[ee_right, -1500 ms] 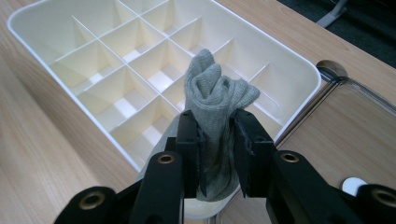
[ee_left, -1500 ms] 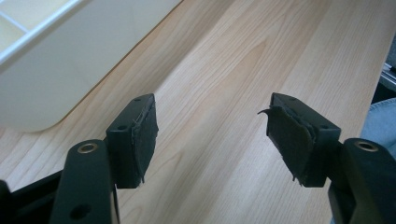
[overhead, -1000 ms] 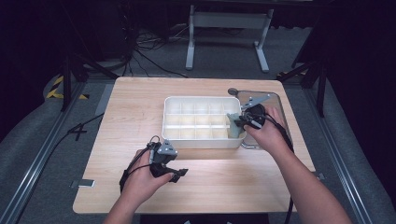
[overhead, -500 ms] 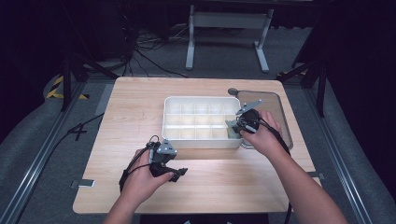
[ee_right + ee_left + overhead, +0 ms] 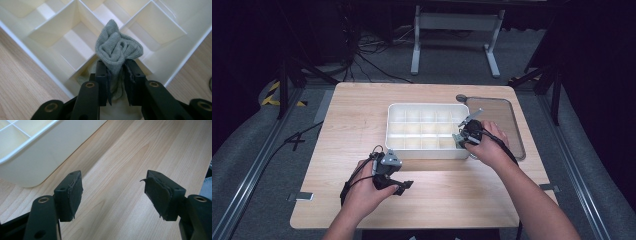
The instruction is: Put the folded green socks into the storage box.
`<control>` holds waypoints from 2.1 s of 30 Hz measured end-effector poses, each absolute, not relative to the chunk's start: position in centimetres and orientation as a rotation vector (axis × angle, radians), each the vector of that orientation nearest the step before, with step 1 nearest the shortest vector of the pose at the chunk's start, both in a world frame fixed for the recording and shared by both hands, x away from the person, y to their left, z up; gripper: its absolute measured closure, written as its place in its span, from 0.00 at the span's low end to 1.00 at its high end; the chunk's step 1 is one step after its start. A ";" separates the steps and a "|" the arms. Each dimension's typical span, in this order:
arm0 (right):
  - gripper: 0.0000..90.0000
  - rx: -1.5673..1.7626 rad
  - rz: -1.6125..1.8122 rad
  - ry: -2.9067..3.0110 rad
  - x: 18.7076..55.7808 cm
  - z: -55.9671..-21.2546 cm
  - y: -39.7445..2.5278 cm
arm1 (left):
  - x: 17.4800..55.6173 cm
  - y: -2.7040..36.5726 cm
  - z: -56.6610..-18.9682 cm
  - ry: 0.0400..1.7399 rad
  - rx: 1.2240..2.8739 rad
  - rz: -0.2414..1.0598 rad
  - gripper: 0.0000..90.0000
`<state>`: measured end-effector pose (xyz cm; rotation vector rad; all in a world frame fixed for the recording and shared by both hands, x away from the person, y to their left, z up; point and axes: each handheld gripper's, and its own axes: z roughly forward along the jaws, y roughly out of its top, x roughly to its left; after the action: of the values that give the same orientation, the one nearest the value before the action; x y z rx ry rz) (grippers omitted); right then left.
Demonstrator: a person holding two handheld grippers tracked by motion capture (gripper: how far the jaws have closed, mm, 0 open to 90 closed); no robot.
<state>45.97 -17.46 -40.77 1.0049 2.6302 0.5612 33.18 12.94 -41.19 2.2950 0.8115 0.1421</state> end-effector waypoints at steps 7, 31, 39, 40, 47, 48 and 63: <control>0.83 1.071 0.486 2.699 47.0 -41.2 -17.1 | 33.2 12.8 -41.2 0.806 2.305 0.135 0.35; 0.77 1.072 0.424 2.735 47.5 -41.4 -16.5 | 33.0 13.4 -41.0 0.812 2.293 0.150 0.35; 0.59 1.099 0.566 2.708 46.9 -39.7 -17.7 | 32.9 13.6 -41.0 0.823 2.291 0.151 0.35; 0.58 1.100 0.581 2.699 46.7 -39.3 -17.8 | 32.9 13.6 -41.0 0.823 2.290 0.151 0.35; 0.56 1.054 0.704 2.630 45.4 -37.3 -18.6 | 32.8 13.6 -40.9 0.823 2.291 0.154 0.35; 0.56 1.048 0.725 2.628 45.1 -37.1 -18.7 | 32.8 13.6 -40.9 0.819 2.290 0.154 0.35; 0.50 0.873 1.072 2.570 39.2 -34.7 -20.8 | 32.8 13.4 -40.1 0.783 2.280 0.139 0.35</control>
<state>39.18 -20.78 -34.73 0.8728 2.5701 1.0717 32.80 13.39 -40.06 2.2800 0.7829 0.1387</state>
